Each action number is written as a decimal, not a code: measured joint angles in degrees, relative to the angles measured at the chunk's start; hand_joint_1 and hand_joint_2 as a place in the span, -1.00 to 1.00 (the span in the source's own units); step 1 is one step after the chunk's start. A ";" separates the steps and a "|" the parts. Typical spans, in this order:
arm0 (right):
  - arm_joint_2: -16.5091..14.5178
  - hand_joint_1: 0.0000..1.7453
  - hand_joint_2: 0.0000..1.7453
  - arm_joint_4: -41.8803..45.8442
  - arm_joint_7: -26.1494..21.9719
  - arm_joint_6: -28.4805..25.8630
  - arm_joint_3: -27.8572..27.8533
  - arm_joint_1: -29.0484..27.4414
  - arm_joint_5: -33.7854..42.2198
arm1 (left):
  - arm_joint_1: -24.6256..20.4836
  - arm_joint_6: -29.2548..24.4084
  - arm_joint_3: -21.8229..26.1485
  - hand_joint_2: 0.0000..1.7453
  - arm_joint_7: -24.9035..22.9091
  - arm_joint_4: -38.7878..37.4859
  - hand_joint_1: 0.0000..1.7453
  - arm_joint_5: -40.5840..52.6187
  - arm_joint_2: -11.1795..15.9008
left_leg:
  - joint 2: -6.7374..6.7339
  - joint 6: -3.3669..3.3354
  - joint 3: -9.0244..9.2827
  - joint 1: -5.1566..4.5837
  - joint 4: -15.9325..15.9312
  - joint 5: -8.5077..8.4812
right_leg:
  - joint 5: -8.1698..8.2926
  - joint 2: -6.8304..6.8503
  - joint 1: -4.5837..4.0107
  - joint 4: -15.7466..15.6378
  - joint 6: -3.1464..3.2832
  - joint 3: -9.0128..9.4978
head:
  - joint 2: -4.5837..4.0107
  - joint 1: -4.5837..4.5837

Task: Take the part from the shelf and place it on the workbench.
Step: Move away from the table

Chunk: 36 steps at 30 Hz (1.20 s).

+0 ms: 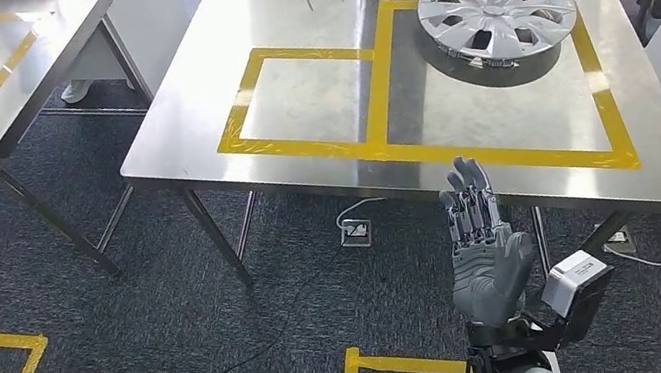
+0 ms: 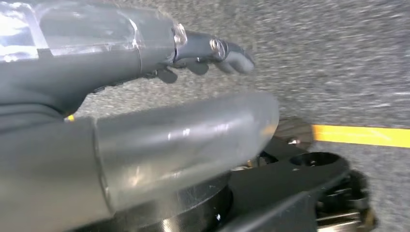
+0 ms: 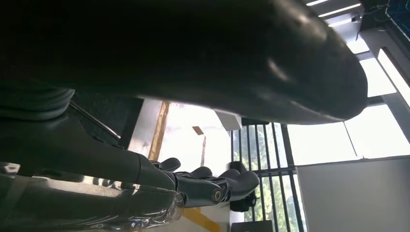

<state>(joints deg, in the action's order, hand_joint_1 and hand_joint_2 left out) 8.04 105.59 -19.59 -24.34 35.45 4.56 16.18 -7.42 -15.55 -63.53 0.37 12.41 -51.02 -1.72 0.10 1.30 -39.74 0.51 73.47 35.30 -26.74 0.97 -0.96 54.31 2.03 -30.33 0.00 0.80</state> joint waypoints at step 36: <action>1.22 -1.00 -1.00 -1.45 -3.30 -6.25 0.31 -3.50 1.79 | -0.64 -1.60 -0.05 -1.00 4.22 0.37 -1.00 1.85 2.93 | -0.07 0.88 1.60 0.49 0.84 -3.87 | 0.72 -0.14 0.04 0.69 -0.30 -1.53 | 0.00 -0.32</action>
<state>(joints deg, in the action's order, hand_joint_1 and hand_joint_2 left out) 9.27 104.14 -22.90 -30.59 35.76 1.06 17.97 -8.06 -17.14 -63.58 4.59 12.79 -49.17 1.21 0.03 2.18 -38.14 1.00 74.31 31.43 -26.02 0.83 -0.92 55.00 1.72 -31.86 0.00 0.48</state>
